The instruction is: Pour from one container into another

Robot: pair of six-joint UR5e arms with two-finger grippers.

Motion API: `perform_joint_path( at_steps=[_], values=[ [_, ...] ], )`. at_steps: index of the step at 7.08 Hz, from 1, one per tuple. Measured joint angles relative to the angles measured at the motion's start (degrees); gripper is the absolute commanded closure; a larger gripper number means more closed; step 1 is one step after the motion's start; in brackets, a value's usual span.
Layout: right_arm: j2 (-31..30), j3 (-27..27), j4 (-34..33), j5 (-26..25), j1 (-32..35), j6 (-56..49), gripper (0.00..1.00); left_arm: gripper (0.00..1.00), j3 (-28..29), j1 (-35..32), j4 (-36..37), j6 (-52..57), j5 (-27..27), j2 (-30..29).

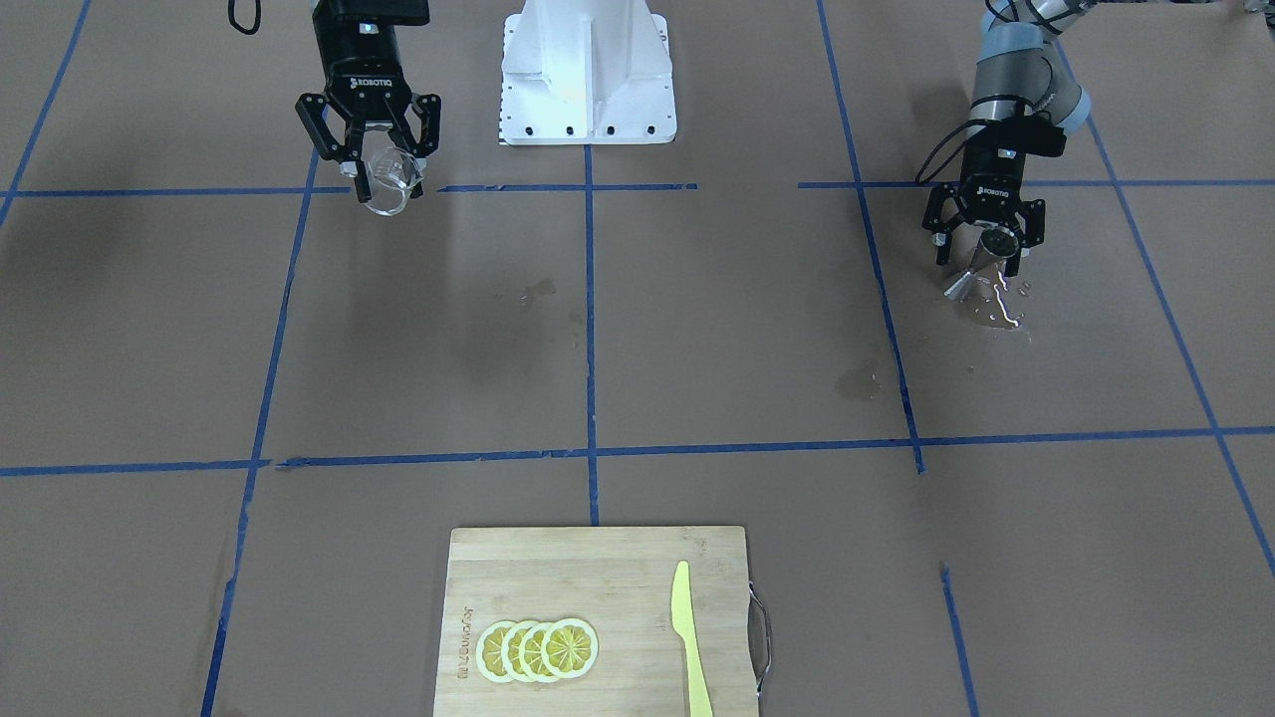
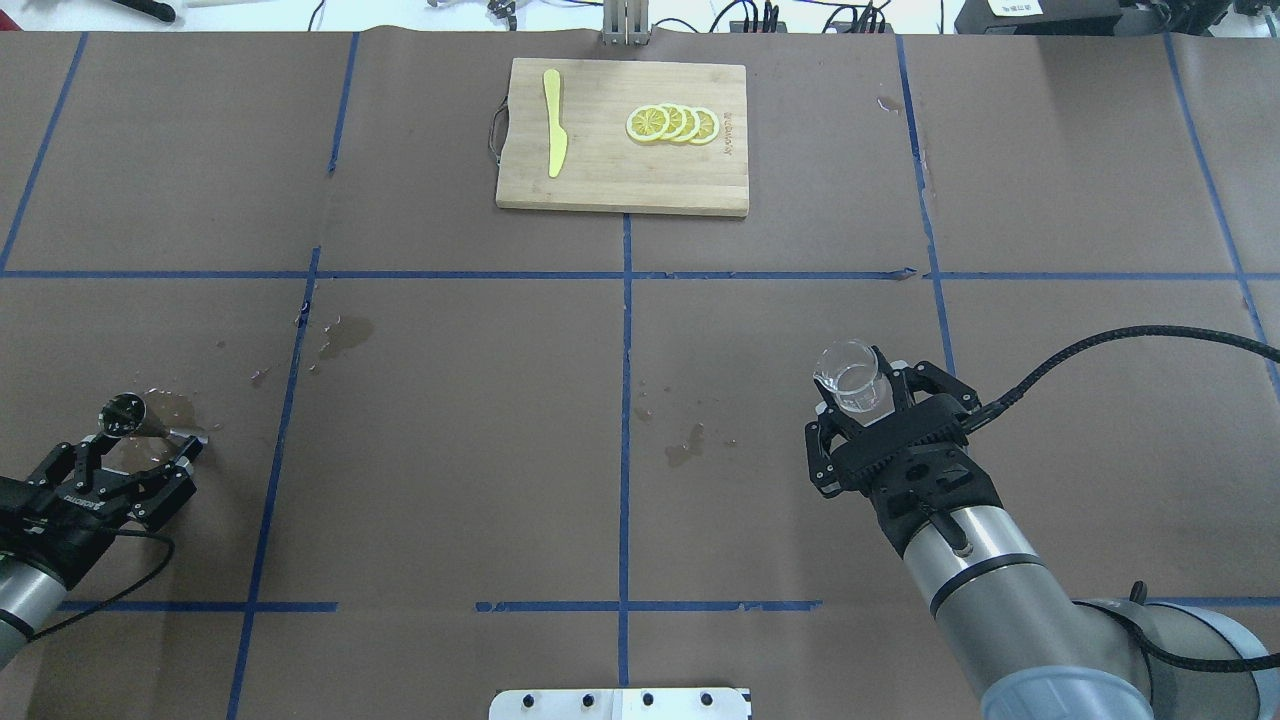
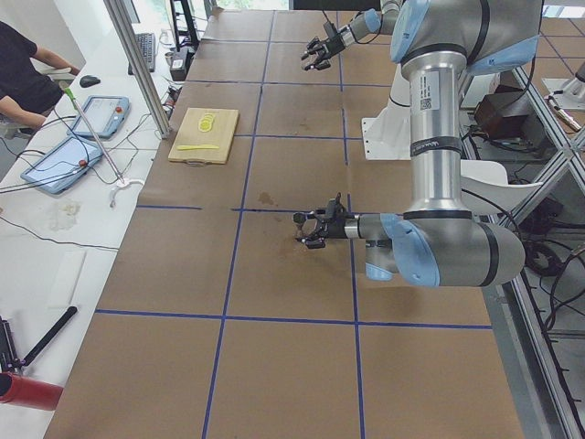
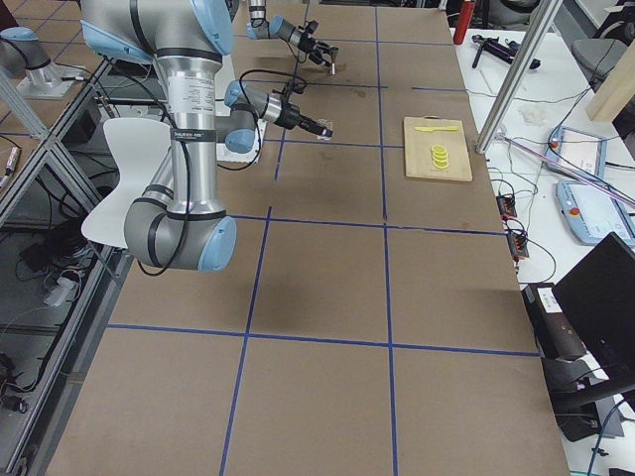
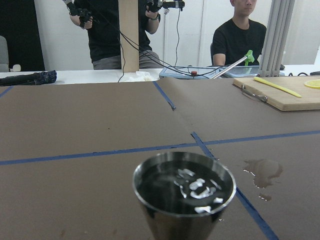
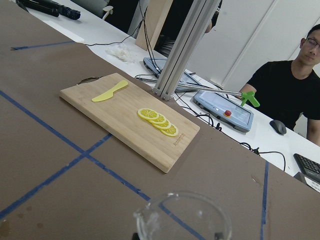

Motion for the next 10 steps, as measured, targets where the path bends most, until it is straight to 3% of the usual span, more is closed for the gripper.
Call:
perform_joint_path(
  at_steps=[3, 6, 8, 10],
  values=[
    [0.0, -0.1, 0.0, 0.0, 0.0, 0.0, 1.0, 0.01, -5.9, -0.1, 0.3, 0.1, -10.3, 7.7],
    [0.0, 0.0, 0.0, 0.1, 0.0, 0.0, 1.0, 0.0, -8.1, -1.7, 0.3, -0.2, -27.5, 15.2],
    [-0.4, -0.2, 0.0, 0.2, 0.0, 1.6, 1.0, 0.0, -8.8, -13.2, 0.2, 0.0, -45.4, 18.4],
    [-0.9, -0.8, 0.0, 0.2, 0.0, 9.7, 1.0, 0.0, -6.2, -30.6, 1.1, 9.0, -64.9, 17.5]
  ],
)
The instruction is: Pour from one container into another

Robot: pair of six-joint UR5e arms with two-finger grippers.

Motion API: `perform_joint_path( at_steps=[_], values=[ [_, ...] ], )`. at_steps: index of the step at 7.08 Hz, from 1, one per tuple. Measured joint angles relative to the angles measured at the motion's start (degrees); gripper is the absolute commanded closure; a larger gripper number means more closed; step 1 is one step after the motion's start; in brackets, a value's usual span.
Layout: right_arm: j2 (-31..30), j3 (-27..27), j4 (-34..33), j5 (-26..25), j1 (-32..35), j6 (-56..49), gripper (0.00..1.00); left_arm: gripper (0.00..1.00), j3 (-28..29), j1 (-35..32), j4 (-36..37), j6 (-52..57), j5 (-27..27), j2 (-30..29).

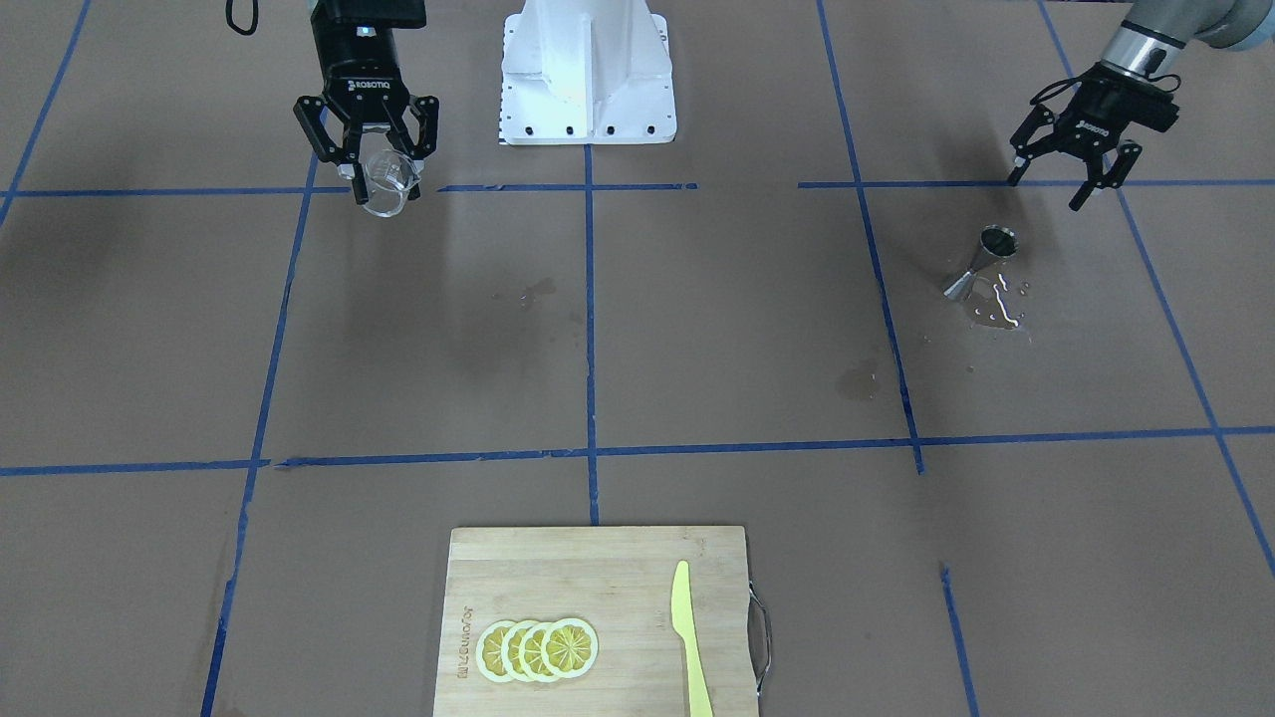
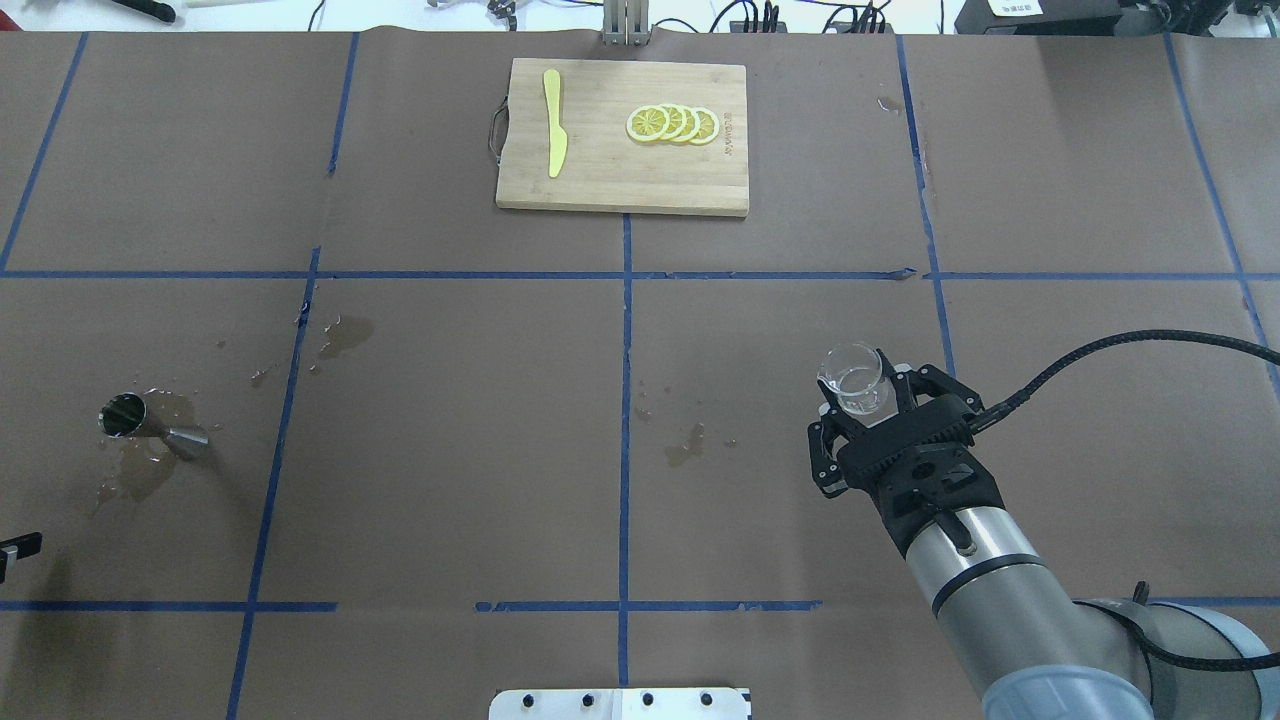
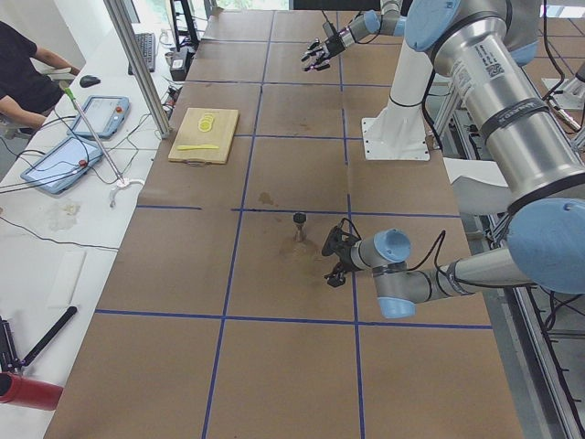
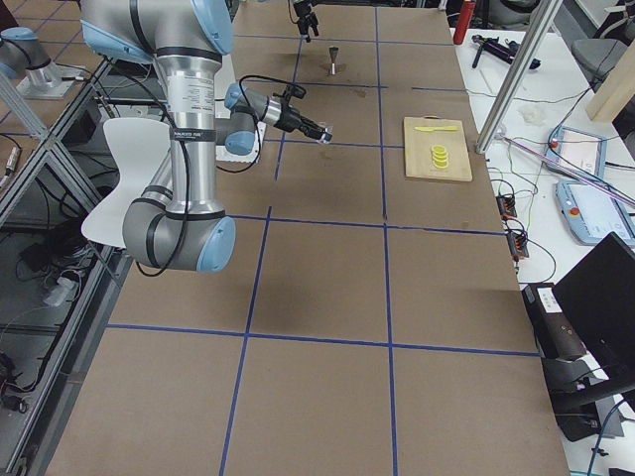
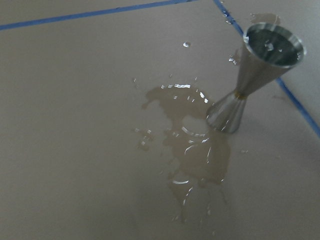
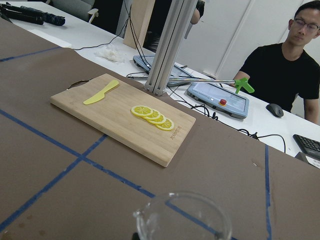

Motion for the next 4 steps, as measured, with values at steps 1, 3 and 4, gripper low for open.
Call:
perform_joint_path(
  at_steps=[1, 3, 4],
  values=[
    [-0.6, -1.0, 0.5, 0.0, 0.0, 3.8, 1.0, 0.0, 1.6, -11.2, 4.5, 9.4, -8.6, -2.8],
    [-3.4, -3.4, 6.3, -0.5, 0.1, 8.0, 1.0, 0.0, 2.4, -29.6, 22.1, 28.1, -20.9, -8.9],
    [-5.9, -6.0, 13.4, -1.3, 0.1, 9.0, 1.0, 0.0, 1.7, -35.2, 32.2, 35.8, -24.6, -11.3]
  ],
)
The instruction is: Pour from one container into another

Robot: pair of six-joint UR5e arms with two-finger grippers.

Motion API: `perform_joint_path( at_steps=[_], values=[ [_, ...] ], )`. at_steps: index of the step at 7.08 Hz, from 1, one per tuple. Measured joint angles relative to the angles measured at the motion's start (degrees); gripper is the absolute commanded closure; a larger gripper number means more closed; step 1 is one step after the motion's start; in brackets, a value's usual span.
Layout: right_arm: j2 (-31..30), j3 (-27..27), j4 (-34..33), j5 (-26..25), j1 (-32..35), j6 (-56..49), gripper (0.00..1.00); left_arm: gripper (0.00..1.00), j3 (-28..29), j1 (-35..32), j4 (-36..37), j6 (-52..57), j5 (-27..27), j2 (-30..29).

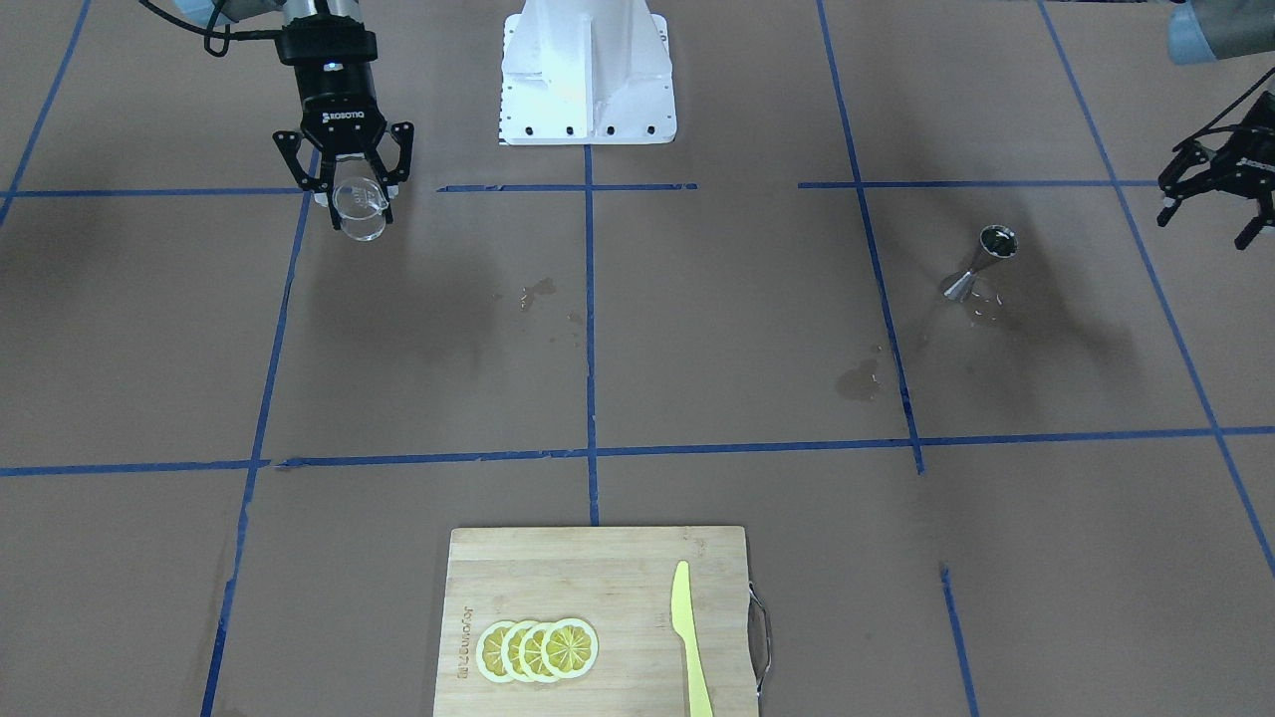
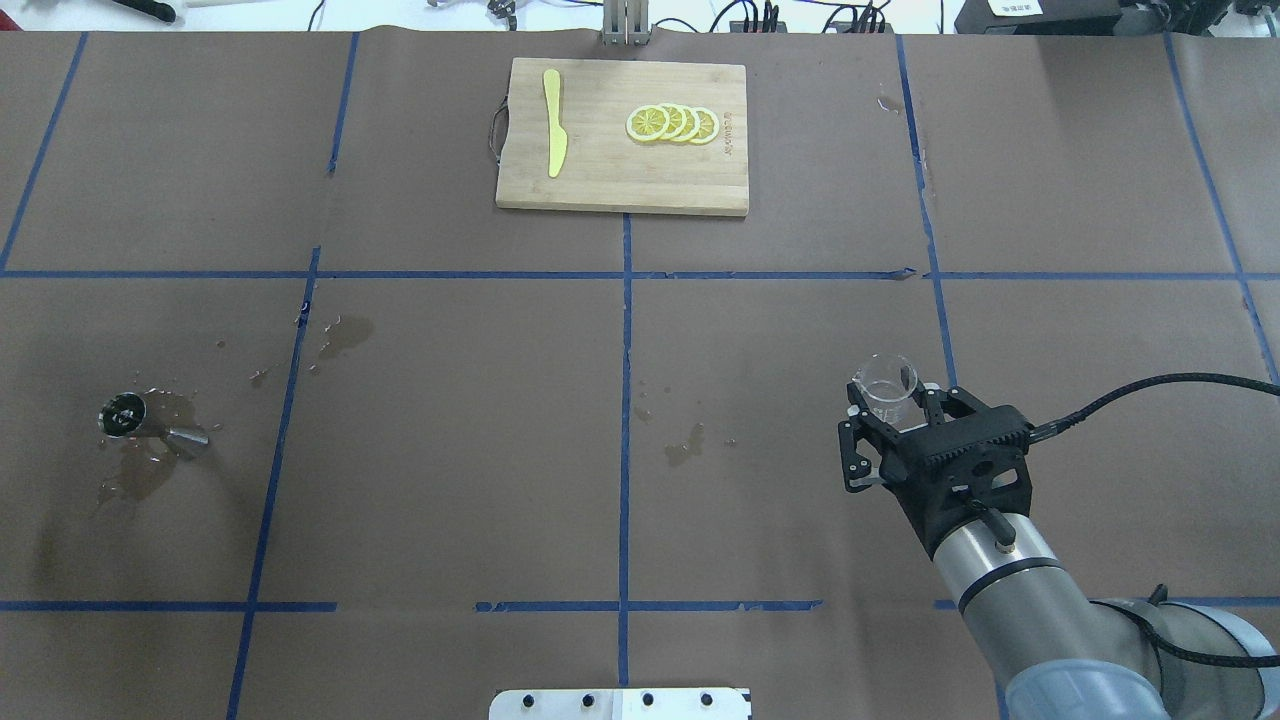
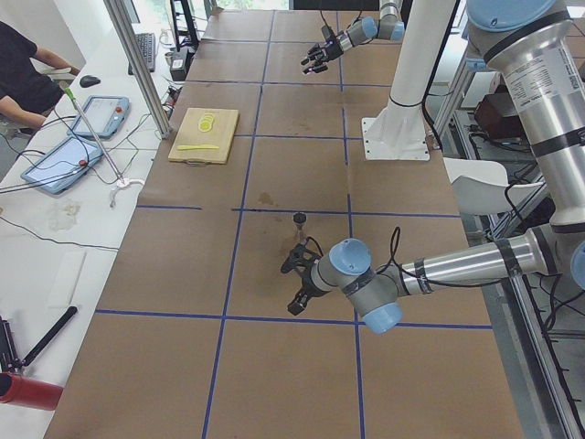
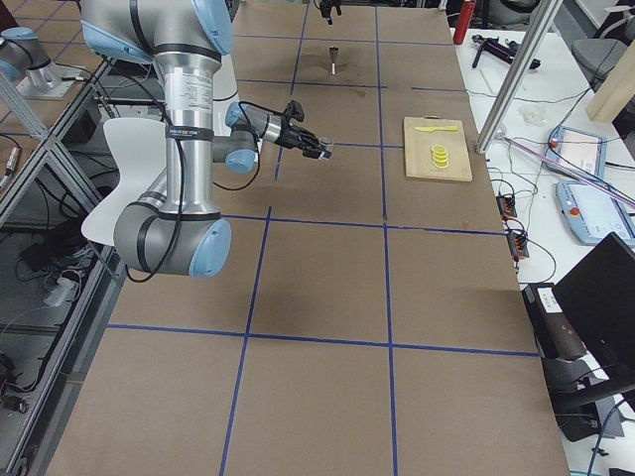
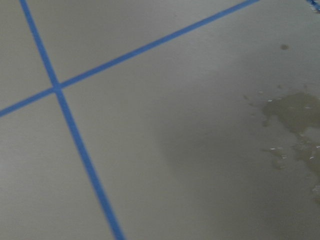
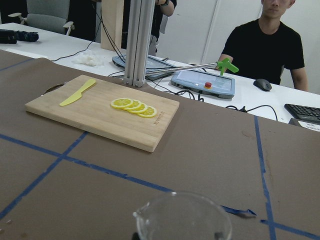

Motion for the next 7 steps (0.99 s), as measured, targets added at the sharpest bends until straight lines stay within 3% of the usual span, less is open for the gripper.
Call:
perform_joint_path(
  at_steps=[4, 5, 7],
  values=[
    [-8.1, -17.7, 32.5, -7.0, -0.1, 0.7, 1.0, 0.0, -8.3, -7.5, 38.7, 10.4, -7.9, -9.5],
    [-8.2, -23.2, 38.7, -8.3, -0.3, 0.7, 1.0, 0.0, -10.4, -8.5, 45.4, 11.3, -8.7, -11.1],
    [-7.7, -29.2, 43.3, -9.7, -1.3, 0.8, 1.0, 0.0, -13.3, -10.6, 50.0, 11.7, -9.2, -10.0]
  ],
)
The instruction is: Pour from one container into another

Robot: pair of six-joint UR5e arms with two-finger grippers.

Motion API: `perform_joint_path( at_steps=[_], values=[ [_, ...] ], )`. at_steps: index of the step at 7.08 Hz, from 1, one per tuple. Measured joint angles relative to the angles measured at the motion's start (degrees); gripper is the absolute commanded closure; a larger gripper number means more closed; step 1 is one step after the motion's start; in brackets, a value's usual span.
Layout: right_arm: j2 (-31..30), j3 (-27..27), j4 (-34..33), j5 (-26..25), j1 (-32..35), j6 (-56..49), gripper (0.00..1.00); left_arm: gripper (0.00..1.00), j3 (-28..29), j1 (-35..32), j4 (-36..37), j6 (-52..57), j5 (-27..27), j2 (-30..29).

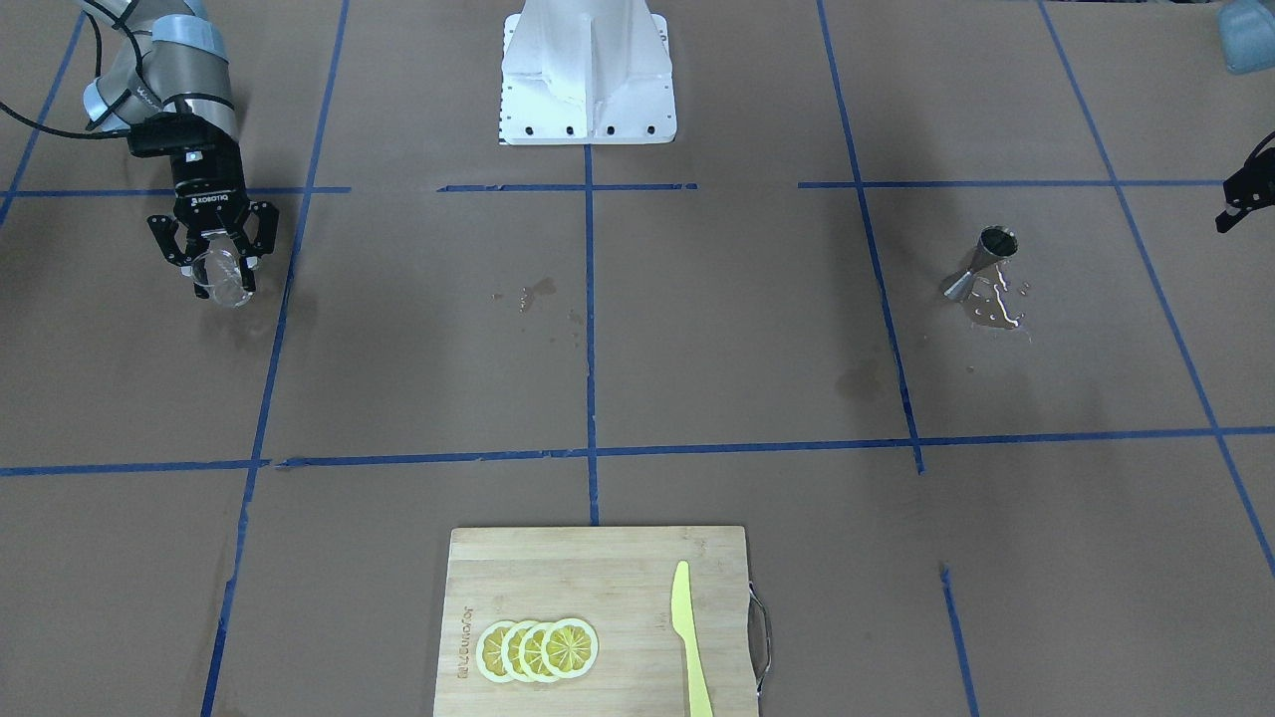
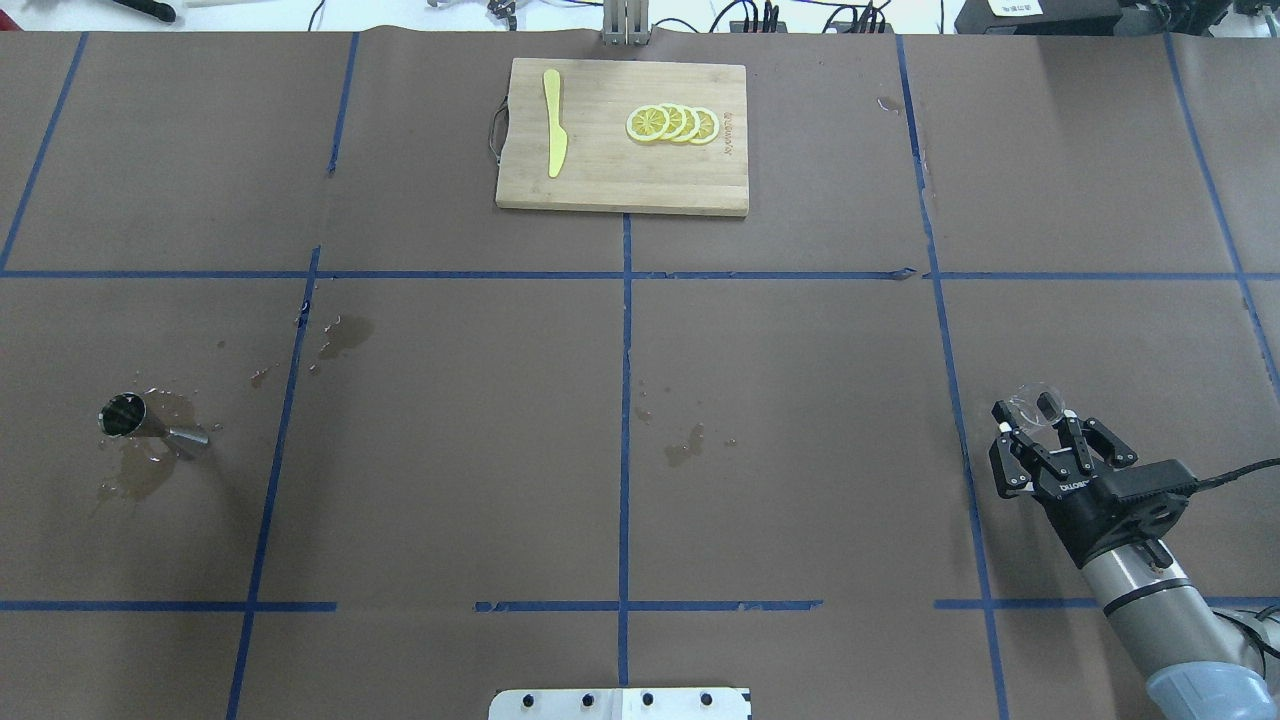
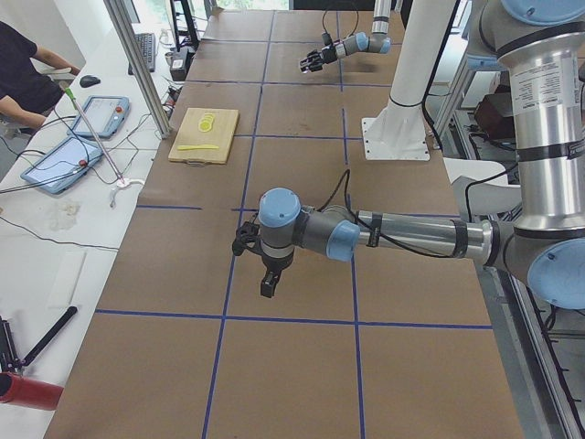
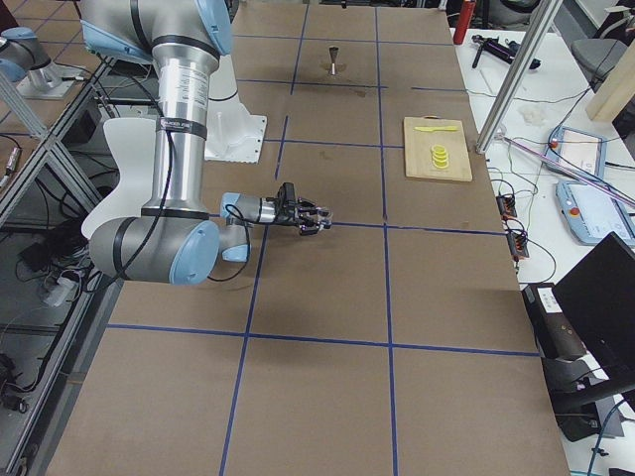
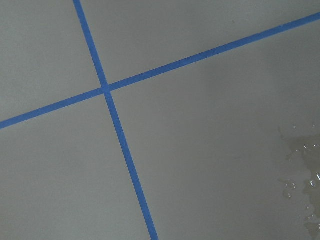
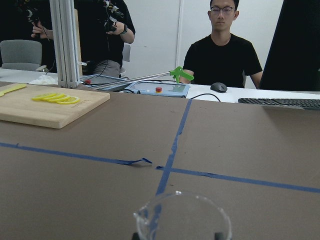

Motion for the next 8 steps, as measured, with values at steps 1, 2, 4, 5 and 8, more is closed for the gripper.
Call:
perform_joint_path(
  at_steps=[1, 2, 4, 5, 8],
  values=[
    [0.6, -0.6, 0.4, -0.2, -0.6, 0.0, 1.0, 0.0, -0.6, -0.5, 0.3, -0.1, -0.1, 0.6],
    [1.7, -1.0, 0.5, -0.2, -1.0, 0.0, 1.0, 0.0, -0.9, -0.8, 0.4, -0.2, -0.2, 0.8],
    [2.9, -1.9, 0.4, -0.2, -1.3, 0.0, 0.99, 0.0, -1.1, -0.9, 0.4, -0.3, -0.3, 0.9],
    [3.1, -2.6, 0.4, -0.1, -1.5, 0.0, 0.93, 0.0, -1.2, -0.9, 0.3, -0.3, -0.3, 0.9],
    [3.1, -3.7, 0.4, 0.2, -1.8, -0.1, 0.64, 0.0, -1.4, -0.9, 0.3, -0.2, -0.3, 1.0]
  ],
)
